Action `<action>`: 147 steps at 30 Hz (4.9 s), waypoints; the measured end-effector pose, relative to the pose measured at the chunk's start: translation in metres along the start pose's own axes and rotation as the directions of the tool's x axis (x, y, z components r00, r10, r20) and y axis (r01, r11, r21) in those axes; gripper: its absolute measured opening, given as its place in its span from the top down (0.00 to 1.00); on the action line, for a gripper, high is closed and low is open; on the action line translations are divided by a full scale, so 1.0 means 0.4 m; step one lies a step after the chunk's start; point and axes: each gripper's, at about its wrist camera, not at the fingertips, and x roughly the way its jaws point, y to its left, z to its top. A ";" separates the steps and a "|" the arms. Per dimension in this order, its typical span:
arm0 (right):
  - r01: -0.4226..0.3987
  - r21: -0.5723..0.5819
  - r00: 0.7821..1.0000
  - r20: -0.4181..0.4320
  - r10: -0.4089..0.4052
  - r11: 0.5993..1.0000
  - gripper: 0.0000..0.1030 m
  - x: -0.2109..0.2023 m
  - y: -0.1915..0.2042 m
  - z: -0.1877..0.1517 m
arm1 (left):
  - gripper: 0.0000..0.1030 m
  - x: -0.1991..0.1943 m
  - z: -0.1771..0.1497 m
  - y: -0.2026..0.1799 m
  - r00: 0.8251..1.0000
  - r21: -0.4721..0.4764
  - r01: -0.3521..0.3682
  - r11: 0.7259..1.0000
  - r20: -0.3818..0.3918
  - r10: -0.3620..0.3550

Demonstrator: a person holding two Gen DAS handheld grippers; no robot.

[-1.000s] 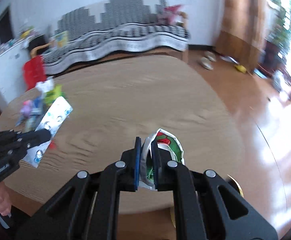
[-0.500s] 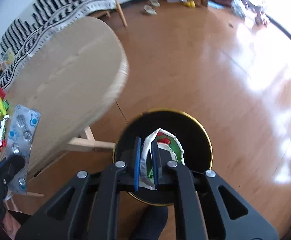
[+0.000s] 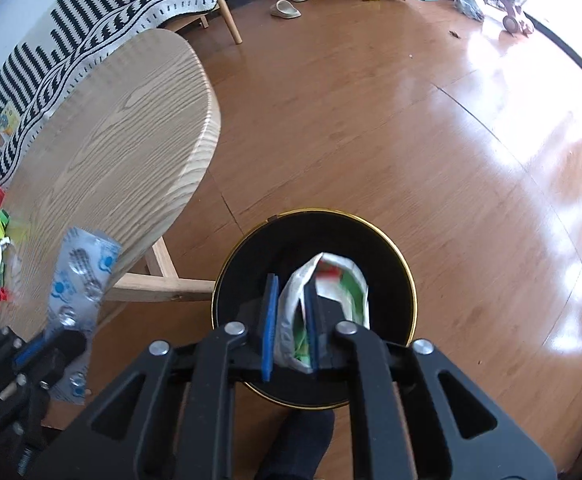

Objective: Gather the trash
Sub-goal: 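Carry both items over the black bin and open both tools to drop them, then move both tools back over the trash on the table, then grasp the green strip wrapper with the left tool while the right tool grasps the white receipt strip, then carry both items over the black bin and open both tools to drop them, then move both tools back over the remaining trash on the table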

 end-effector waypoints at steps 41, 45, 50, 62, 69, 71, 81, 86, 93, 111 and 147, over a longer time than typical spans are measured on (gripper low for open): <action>-0.134 -0.299 0.964 0.180 0.194 0.945 0.15 -0.110 0.566 0.073 | 0.06 -0.365 -0.093 0.378 0.923 -0.263 -0.350 0.899 0.068 0.379; -0.249 -0.412 0.950 0.071 0.304 0.877 0.15 -0.071 0.805 0.024 | 0.06 -0.496 -0.201 0.581 0.851 -0.410 -0.476 0.778 0.008 0.525; -0.304 -0.476 0.942 -0.024 0.334 0.825 0.15 -0.003 1.006 -0.031 | 0.06 -0.604 -0.311 0.762 0.801 -0.543 -0.524 0.657 -0.053 0.596; -0.306 -0.462 0.952 -0.125 0.281 0.832 0.55 0.143 1.182 -0.057 | 0.06 -0.540 -0.350 0.868 0.809 -0.512 -0.549 0.661 -0.126 0.574; -0.359 -0.465 0.929 -0.097 0.356 0.809 0.82 0.086 1.151 -0.040 | 0.61 -0.519 -0.344 0.865 0.801 -0.501 -0.571 0.650 -0.166 0.575; -0.368 -0.473 0.922 -0.077 0.379 0.801 0.82 0.056 1.142 -0.037 | 0.83 -0.522 -0.345 0.853 0.810 -0.503 -0.561 0.657 -0.170 0.561; -0.328 -0.464 0.927 0.008 0.374 0.823 0.82 -0.036 1.004 -0.007 | 0.84 -0.601 -0.291 0.755 0.802 -0.497 -0.548 0.673 -0.084 0.591; -0.248 -0.428 0.947 0.083 0.310 0.869 0.82 -0.072 0.849 0.020 | 0.84 -0.573 -0.216 0.648 0.829 -0.447 -0.499 0.742 0.005 0.560; -0.110 -0.301 0.969 0.178 0.169 0.947 0.82 -0.111 0.525 0.053 | 0.84 -0.422 -0.096 0.431 0.902 -0.295 -0.381 0.876 0.090 0.423; 0.045 -0.023 0.994 0.096 -0.042 0.999 0.82 -0.073 -0.040 0.004 | 0.84 0.034 -0.001 -0.069 1.000 0.062 -0.021 0.998 -0.017 0.022; 0.005 -0.074 0.994 0.113 0.004 0.997 0.44 -0.067 0.111 0.041 | 0.13 -0.118 0.002 0.051 0.995 -0.035 -0.083 0.996 0.060 0.085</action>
